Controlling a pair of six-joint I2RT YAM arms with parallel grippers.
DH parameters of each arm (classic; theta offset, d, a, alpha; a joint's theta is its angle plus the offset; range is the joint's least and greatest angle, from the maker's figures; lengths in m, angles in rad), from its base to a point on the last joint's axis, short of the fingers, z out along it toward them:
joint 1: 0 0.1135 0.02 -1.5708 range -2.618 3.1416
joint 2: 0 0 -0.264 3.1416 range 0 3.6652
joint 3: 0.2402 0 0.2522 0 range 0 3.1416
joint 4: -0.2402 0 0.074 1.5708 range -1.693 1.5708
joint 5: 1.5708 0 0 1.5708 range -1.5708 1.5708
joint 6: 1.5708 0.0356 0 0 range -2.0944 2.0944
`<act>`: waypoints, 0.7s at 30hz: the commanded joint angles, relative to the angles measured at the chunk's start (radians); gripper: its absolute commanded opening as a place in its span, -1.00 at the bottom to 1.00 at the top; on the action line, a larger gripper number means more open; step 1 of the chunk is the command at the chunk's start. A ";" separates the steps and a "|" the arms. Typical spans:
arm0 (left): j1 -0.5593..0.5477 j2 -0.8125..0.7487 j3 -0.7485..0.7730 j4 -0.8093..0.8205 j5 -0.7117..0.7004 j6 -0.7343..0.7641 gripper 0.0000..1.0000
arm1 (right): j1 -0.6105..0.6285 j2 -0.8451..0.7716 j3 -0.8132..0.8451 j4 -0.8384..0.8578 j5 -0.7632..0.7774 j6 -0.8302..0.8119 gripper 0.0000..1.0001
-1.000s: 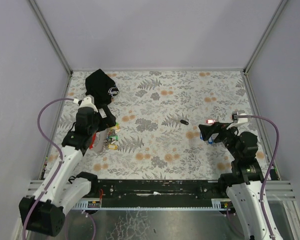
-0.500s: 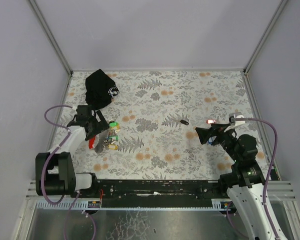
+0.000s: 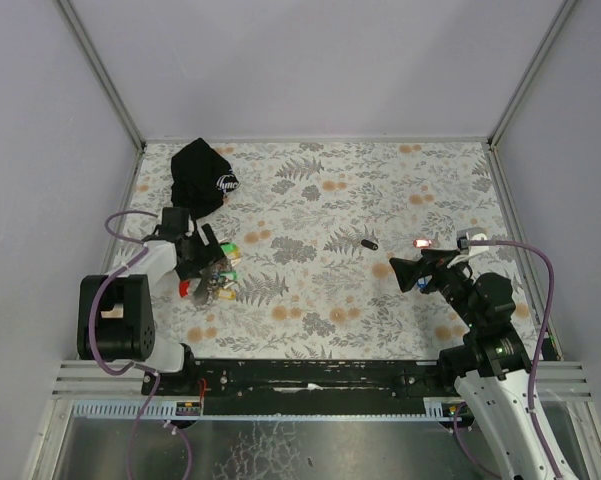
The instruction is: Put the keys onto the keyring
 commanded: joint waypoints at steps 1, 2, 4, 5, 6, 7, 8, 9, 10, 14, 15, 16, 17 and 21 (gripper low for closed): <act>-0.012 0.051 -0.008 0.042 0.113 -0.022 0.63 | 0.012 -0.016 -0.003 0.040 0.019 -0.007 0.98; -0.024 0.054 -0.014 0.054 0.126 -0.034 0.63 | 0.012 -0.016 -0.004 0.038 0.020 -0.008 0.98; -0.056 0.058 -0.022 0.080 0.145 -0.064 0.61 | 0.012 -0.015 -0.004 0.036 0.022 -0.007 0.98; -0.081 0.060 -0.023 0.093 0.150 -0.083 0.61 | 0.013 -0.013 -0.004 0.035 0.022 -0.007 0.98; -0.106 0.064 -0.024 0.109 0.154 -0.102 0.61 | 0.014 -0.011 -0.004 0.036 0.020 -0.007 0.98; -0.136 0.069 -0.023 0.127 0.160 -0.126 0.61 | 0.013 -0.009 -0.002 0.035 0.019 -0.007 0.98; -0.165 0.075 -0.021 0.146 0.167 -0.150 0.61 | 0.013 -0.005 -0.001 0.034 0.016 -0.008 0.98; -0.190 0.083 -0.016 0.168 0.175 -0.175 0.61 | 0.013 0.001 0.000 0.034 0.012 -0.009 0.98; -0.220 0.095 -0.012 0.188 0.177 -0.201 0.61 | 0.013 0.006 0.003 0.032 0.010 -0.012 0.98; -0.353 0.138 0.027 0.274 0.169 -0.289 0.61 | 0.013 0.032 0.014 0.020 -0.006 -0.020 0.98; -0.386 0.158 0.048 0.288 0.168 -0.301 0.61 | 0.013 0.046 0.015 0.019 -0.015 -0.021 0.98; -0.418 0.179 0.070 0.296 0.166 -0.308 0.62 | 0.013 0.054 0.019 0.018 -0.026 -0.024 0.98; -0.447 0.197 0.098 0.302 0.167 -0.313 0.62 | 0.013 0.067 0.022 0.016 -0.038 -0.027 0.98; -0.527 0.219 0.183 0.274 0.126 -0.279 0.62 | 0.013 0.133 0.041 0.005 -0.096 -0.043 0.98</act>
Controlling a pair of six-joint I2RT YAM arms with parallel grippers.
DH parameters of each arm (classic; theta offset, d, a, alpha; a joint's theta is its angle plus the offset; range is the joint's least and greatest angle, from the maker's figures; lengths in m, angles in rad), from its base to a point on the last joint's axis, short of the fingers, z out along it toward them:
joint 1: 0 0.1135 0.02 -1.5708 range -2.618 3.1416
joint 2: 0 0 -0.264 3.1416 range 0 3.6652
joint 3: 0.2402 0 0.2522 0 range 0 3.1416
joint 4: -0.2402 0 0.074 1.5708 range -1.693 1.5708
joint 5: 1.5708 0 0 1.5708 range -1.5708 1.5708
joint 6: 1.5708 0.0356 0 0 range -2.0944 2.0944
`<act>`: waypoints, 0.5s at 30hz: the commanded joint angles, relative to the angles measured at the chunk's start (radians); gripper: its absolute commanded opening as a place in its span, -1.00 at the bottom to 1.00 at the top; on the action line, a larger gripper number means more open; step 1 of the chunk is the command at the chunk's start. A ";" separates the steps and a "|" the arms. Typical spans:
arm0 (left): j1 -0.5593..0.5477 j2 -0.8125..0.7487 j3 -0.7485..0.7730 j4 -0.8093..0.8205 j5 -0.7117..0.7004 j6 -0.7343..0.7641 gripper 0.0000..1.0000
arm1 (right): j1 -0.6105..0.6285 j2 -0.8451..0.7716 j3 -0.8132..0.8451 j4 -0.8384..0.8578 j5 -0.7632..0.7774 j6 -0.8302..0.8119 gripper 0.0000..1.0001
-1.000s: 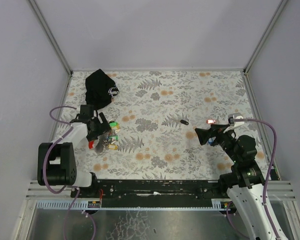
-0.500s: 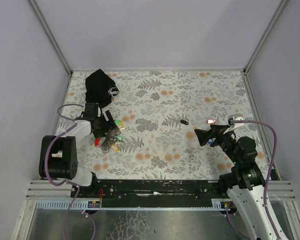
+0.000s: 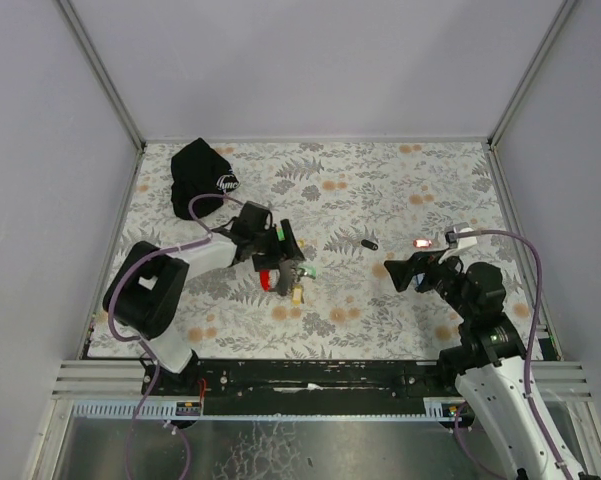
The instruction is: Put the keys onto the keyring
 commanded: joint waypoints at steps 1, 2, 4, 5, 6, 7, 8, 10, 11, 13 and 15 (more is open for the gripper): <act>-0.064 0.006 0.074 -0.016 -0.044 0.007 0.62 | 0.008 0.065 0.046 0.007 -0.087 -0.033 0.98; -0.065 -0.011 0.082 -0.040 -0.076 0.026 0.62 | 0.009 0.078 0.049 0.006 -0.101 -0.037 0.98; -0.066 -0.058 0.077 -0.090 -0.150 0.062 0.62 | 0.009 0.104 0.053 0.008 -0.141 -0.044 0.99; -0.066 -0.081 0.070 -0.111 -0.187 0.076 0.62 | 0.010 0.120 0.054 0.009 -0.159 -0.048 0.99; -0.067 -0.108 0.062 -0.131 -0.222 0.087 0.62 | 0.009 0.138 0.057 0.014 -0.178 -0.053 0.98; -0.067 -0.130 0.051 -0.146 -0.256 0.098 0.62 | 0.009 0.155 0.059 0.015 -0.194 -0.058 0.99; -0.068 -0.149 0.040 -0.160 -0.283 0.106 0.62 | 0.009 0.174 0.063 0.015 -0.210 -0.064 0.99; -0.071 -0.176 0.018 -0.177 -0.327 0.118 0.62 | 0.010 0.208 0.072 0.014 -0.240 -0.077 0.93; -0.075 -0.180 0.007 -0.184 -0.350 0.123 0.62 | 0.009 0.223 0.076 0.014 -0.251 -0.082 0.90; -0.087 -0.178 -0.006 -0.194 -0.396 0.133 0.62 | 0.010 0.250 0.082 0.016 -0.267 -0.085 0.86; -0.105 -0.160 -0.005 -0.202 -0.450 0.145 0.61 | 0.016 0.274 0.086 0.021 -0.278 -0.086 0.82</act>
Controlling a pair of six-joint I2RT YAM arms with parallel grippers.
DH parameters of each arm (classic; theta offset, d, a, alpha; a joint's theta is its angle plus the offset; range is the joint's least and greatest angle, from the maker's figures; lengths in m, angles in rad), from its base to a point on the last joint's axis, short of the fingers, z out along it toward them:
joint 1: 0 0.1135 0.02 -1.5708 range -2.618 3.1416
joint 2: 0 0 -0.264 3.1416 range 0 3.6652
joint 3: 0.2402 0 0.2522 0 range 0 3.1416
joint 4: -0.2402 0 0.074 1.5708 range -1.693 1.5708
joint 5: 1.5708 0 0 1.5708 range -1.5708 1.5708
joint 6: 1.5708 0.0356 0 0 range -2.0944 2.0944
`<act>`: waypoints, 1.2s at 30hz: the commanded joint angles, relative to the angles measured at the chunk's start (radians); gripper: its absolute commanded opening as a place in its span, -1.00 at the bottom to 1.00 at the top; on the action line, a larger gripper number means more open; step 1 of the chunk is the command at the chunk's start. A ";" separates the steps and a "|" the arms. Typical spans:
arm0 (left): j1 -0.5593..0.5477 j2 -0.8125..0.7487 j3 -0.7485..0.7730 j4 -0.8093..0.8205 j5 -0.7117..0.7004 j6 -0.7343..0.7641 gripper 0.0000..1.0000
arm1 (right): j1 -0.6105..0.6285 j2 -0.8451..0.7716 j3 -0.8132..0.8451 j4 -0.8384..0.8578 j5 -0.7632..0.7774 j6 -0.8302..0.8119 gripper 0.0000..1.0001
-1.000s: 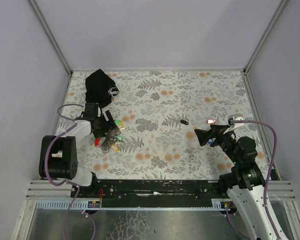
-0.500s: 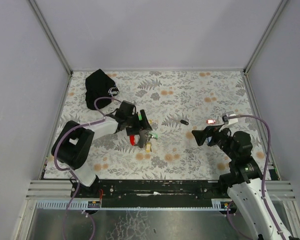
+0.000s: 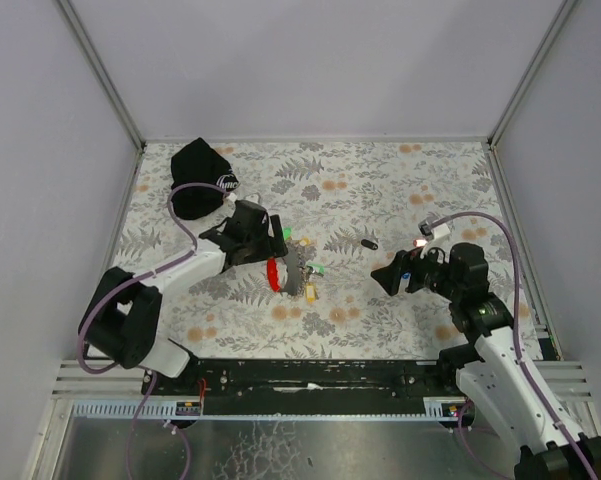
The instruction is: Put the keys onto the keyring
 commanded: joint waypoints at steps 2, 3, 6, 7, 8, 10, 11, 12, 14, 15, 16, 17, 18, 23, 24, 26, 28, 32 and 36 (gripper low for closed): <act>-0.050 0.044 -0.017 -0.062 -0.198 0.063 0.60 | 0.022 0.059 0.054 0.026 -0.073 -0.026 0.77; -0.063 0.060 -0.010 -0.062 -0.222 0.069 0.60 | 0.030 0.071 0.054 0.028 -0.071 -0.027 0.74; -0.099 0.111 0.016 -0.069 -0.286 0.085 0.59 | 0.066 0.110 0.057 0.027 -0.047 -0.035 0.69; -0.110 0.128 0.024 -0.071 -0.309 0.091 0.57 | 0.084 0.119 0.058 0.026 -0.030 -0.040 0.68; -0.120 0.142 0.028 -0.074 -0.330 0.096 0.57 | 0.104 0.129 0.060 0.025 -0.009 -0.046 0.67; -0.132 0.165 0.032 -0.076 -0.360 0.104 0.54 | 0.152 0.150 0.064 0.027 0.039 -0.057 0.67; -0.136 0.173 0.032 -0.075 -0.368 0.105 0.53 | 0.187 0.164 0.064 0.032 0.065 -0.061 0.67; -0.141 0.181 0.031 -0.072 -0.373 0.106 0.51 | 0.211 0.179 0.065 0.039 0.087 -0.065 0.67; -0.147 0.196 0.025 -0.065 -0.379 0.108 0.42 | 0.255 0.218 0.064 0.060 0.130 -0.072 0.66; -0.149 0.204 0.023 -0.064 -0.385 0.108 0.37 | 0.274 0.238 0.064 0.074 0.142 -0.075 0.63; -0.151 0.208 0.019 -0.065 -0.389 0.108 0.33 | 0.294 0.260 0.067 0.086 0.154 -0.078 0.62; -0.153 0.209 0.013 -0.065 -0.394 0.107 0.28 | 0.315 0.283 0.071 0.098 0.167 -0.082 0.60; -0.153 0.206 0.004 -0.065 -0.400 0.105 0.22 | 0.336 0.303 0.075 0.112 0.183 -0.088 0.58; -0.151 0.153 -0.063 -0.057 -0.443 0.079 0.01 | 0.446 0.419 0.094 0.188 0.269 -0.127 0.52; -0.152 0.140 -0.075 -0.049 -0.444 0.076 -0.01 | 0.466 0.447 0.103 0.200 0.279 -0.132 0.50; -0.149 0.119 -0.089 -0.049 -0.445 0.067 -0.01 | 0.505 0.504 0.126 0.220 0.291 -0.151 0.49; -0.143 0.096 -0.100 -0.045 -0.443 0.063 -0.01 | 0.541 0.554 0.152 0.239 0.310 -0.169 0.48; -0.115 0.020 -0.153 0.012 -0.389 0.057 0.04 | 0.587 0.651 0.204 0.277 0.313 -0.221 0.47; -0.068 -0.090 -0.235 0.104 -0.286 0.044 0.22 | 0.593 0.723 0.246 0.314 0.263 -0.281 0.42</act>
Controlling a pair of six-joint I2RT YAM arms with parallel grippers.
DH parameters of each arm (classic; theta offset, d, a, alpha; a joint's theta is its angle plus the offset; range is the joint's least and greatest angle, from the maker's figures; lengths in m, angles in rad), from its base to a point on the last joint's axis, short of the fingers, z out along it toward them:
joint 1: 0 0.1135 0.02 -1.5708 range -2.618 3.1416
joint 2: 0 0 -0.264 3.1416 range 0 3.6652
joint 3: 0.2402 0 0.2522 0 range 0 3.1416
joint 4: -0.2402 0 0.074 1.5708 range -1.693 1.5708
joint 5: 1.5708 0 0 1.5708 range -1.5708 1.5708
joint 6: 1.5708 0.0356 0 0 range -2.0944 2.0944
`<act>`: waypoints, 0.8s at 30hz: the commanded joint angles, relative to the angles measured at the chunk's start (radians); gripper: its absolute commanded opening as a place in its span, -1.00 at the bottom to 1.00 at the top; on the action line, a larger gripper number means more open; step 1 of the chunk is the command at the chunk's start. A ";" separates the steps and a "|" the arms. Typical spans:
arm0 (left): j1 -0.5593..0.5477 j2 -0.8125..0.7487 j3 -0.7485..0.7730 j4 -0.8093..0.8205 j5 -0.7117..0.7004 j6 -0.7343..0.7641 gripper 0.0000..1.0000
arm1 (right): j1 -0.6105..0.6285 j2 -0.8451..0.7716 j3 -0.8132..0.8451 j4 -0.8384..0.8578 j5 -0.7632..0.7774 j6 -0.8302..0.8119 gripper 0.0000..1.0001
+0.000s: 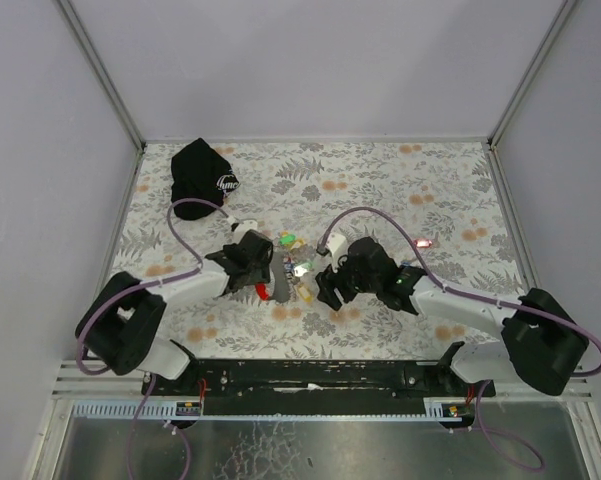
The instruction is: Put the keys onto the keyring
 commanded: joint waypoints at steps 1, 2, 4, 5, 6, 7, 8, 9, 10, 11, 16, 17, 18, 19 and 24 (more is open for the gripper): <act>0.053 -0.133 -0.083 0.133 0.100 -0.023 0.25 | 0.013 0.058 0.075 0.105 -0.029 -0.095 0.38; 0.063 -0.158 -0.103 0.147 0.118 -0.023 0.28 | 0.013 0.074 0.083 0.111 -0.042 -0.109 0.34; 0.072 -0.198 -0.122 0.163 0.146 -0.026 0.32 | 0.013 0.110 0.108 0.108 -0.067 -0.136 0.27; 0.073 -0.216 -0.129 0.169 0.161 -0.027 0.34 | 0.013 0.127 0.120 0.106 -0.087 -0.150 0.22; 0.074 -0.235 -0.137 0.179 0.182 -0.029 0.34 | 0.013 0.145 0.134 0.108 -0.106 -0.155 0.18; 0.073 -0.253 -0.146 0.194 0.209 -0.034 0.34 | 0.013 0.160 0.143 0.112 -0.122 -0.160 0.13; 0.073 -0.270 -0.156 0.213 0.240 -0.039 0.34 | 0.013 0.176 0.150 0.116 -0.138 -0.165 0.07; 0.073 -0.284 -0.165 0.235 0.289 -0.049 0.34 | 0.014 0.193 0.160 0.120 -0.152 -0.168 0.03; 0.074 -0.294 -0.173 0.254 0.323 -0.058 0.34 | 0.015 0.208 0.168 0.124 -0.160 -0.167 0.02; 0.074 -0.299 -0.178 0.271 0.349 -0.067 0.33 | 0.015 0.224 0.177 0.127 -0.166 -0.166 0.01; 0.075 -0.295 -0.195 0.330 0.403 -0.091 0.29 | 0.017 0.305 0.219 0.133 -0.157 -0.158 -0.02; 0.077 -0.283 -0.201 0.339 0.415 -0.093 0.29 | 0.020 0.321 0.226 0.135 -0.148 -0.155 -0.02; 0.080 -0.271 -0.207 0.351 0.429 -0.097 0.29 | 0.021 0.334 0.230 0.137 -0.131 -0.151 -0.02; 0.083 -0.259 -0.212 0.366 0.444 -0.101 0.29 | 0.024 0.347 0.236 0.137 -0.116 -0.149 -0.02; 0.092 -0.204 -0.237 0.444 0.503 -0.130 0.28 | 0.038 0.418 0.262 0.120 -0.041 -0.144 -0.02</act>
